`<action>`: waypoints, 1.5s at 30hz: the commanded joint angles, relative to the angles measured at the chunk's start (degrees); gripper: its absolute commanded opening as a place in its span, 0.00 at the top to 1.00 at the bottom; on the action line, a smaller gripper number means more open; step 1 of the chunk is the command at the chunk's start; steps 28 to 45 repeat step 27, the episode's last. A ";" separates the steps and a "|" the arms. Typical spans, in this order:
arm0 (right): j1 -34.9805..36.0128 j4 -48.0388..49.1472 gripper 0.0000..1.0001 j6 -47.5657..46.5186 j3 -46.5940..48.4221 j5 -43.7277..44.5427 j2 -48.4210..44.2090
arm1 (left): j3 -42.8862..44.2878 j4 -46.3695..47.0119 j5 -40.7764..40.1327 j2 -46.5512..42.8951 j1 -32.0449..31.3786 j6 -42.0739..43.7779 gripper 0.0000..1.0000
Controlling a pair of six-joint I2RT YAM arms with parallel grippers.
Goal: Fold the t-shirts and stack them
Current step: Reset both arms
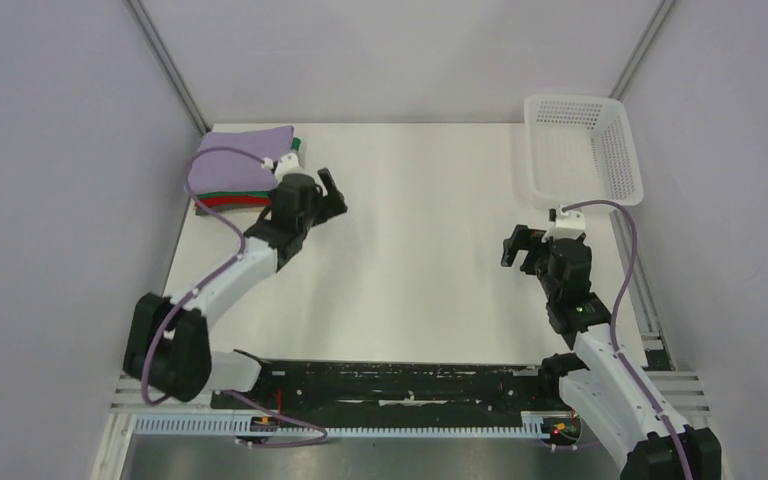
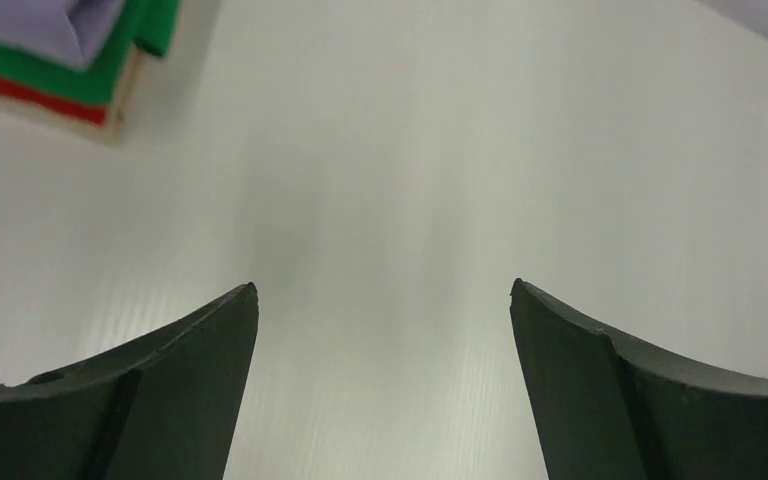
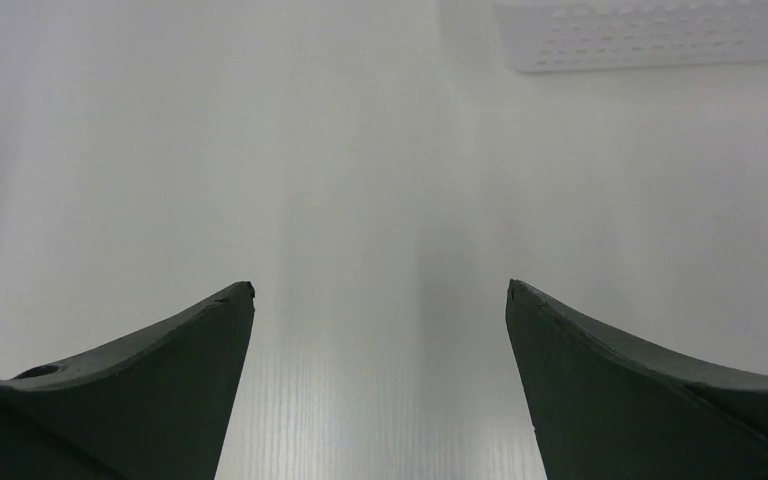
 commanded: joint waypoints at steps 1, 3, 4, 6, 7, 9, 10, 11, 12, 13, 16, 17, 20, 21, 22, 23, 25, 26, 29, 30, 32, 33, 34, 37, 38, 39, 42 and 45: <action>-0.17 -0.29 0.02 0.87 -1.98 0.84 -2.26 | -14.17 2.91 -4.98 -13.65 -6.89 -7.52 0.00; -0.26 0.71 0.02 0.40 -3.26 -0.86 -2.41 | -19.34 2.87 -3.39 -16.97 -10.34 -10.17 0.00; -0.21 1.11 0.02 0.14 -3.77 -1.35 -2.39 | -21.15 2.40 -2.97 -18.28 -12.12 -10.84 0.00; -0.21 1.61 0.02 0.31 -4.14 -1.57 -2.67 | -22.21 -0.72 -3.55 -20.20 -15.09 -10.79 0.00; -0.21 1.87 0.02 0.25 -4.34 -1.71 -2.80 | -21.71 -3.69 -4.76 -21.08 -16.45 -10.78 0.00; -0.20 2.22 0.02 0.37 -5.13 -1.47 -3.58 | -21.17 -8.18 -8.41 -23.49 -18.38 -10.25 0.00; -0.20 2.56 0.02 0.50 -5.66 -1.27 -4.15 | -21.29 -9.27 -9.48 -24.72 -18.88 -10.04 0.00; -0.21 2.76 0.02 0.80 -6.43 -0.69 -4.90 | -21.53 -10.25 -10.00 -26.17 -19.01 -9.54 0.00; -0.25 3.08 0.02 1.09 -7.13 -0.27 -5.52 | -22.08 -10.47 -10.32 -27.39 -19.00 -9.20 0.00; -0.20 3.28 0.02 1.01 -7.70 0.06 -6.28 | -22.56 -10.53 -10.26 -28.92 -19.00 -8.60 0.00; -0.23 3.75 0.02 0.84 -8.99 0.32 -7.89 | -23.49 -10.44 -10.12 -32.16 -19.00 -6.81 0.00; -0.21 3.80 0.02 0.83 -9.09 0.43 -8.26 | -23.54 -10.44 -9.88 -32.60 -19.00 -6.30 0.00; -0.20 4.06 0.02 0.40 -9.26 0.58 -8.98 | -23.40 -10.43 -9.30 -32.91 -19.00 -4.75 0.00; -0.24 4.32 0.02 0.13 -9.41 0.58 -9.13 | -23.08 -10.59 -9.20 -32.76 -19.00 -4.42 0.00; -0.24 4.59 0.02 -0.24 -9.48 0.37 -9.21 | -22.80 -10.94 -9.28 -32.52 -19.00 -4.49 0.00; -0.20 4.91 0.02 -0.44 -9.52 0.30 -9.34 | -22.65 -11.05 -9.29 -32.40 -19.00 -4.42 0.00; -0.20 5.04 0.02 -0.65 -9.47 0.19 -9.23 | -22.50 -11.06 -9.35 -32.34 -19.00 -4.32 0.00; -0.24 5.00 0.02 -0.71 -9.25 0.16 -9.06 | -22.63 -11.05 -9.71 -32.38 -19.00 -4.40 0.00; -0.24 4.83 0.02 -0.69 -9.04 0.26 -8.73 | -22.65 -11.06 -10.12 -32.44 -19.00 -4.64 0.00; -0.24 4.83 0.02 -0.69 -9.04 0.26 -8.73 | -22.65 -11.06 -10.12 -32.44 -19.00 -4.64 0.00; -0.24 4.83 0.02 -0.69 -9.04 0.26 -8.73 | -22.65 -11.06 -10.12 -32.44 -19.00 -4.64 0.00; -0.24 4.83 0.02 -0.69 -9.04 0.26 -8.73 | -22.65 -11.06 -10.12 -32.44 -19.00 -4.64 0.00; -0.24 4.83 0.02 -0.69 -9.04 0.26 -8.73 | -22.65 -11.06 -10.12 -32.44 -19.00 -4.64 0.00; -0.24 4.83 0.02 -0.69 -9.04 0.26 -8.73 | -22.65 -11.06 -10.12 -32.44 -19.00 -4.64 0.00; -0.24 4.83 0.02 -0.69 -9.04 0.26 -8.73 | -22.65 -11.06 -10.12 -32.44 -19.00 -4.64 0.00; -0.24 4.83 0.02 -0.69 -9.04 0.26 -8.73 | -22.65 -11.06 -10.12 -32.44 -19.00 -4.64 0.00; -0.24 4.83 0.02 -0.69 -9.04 0.26 -8.73 | -22.65 -11.06 -10.12 -32.44 -19.00 -4.64 0.00; -0.24 4.83 0.02 -0.69 -9.04 0.26 -8.73 | -22.65 -11.06 -10.12 -32.44 -19.00 -4.64 0.00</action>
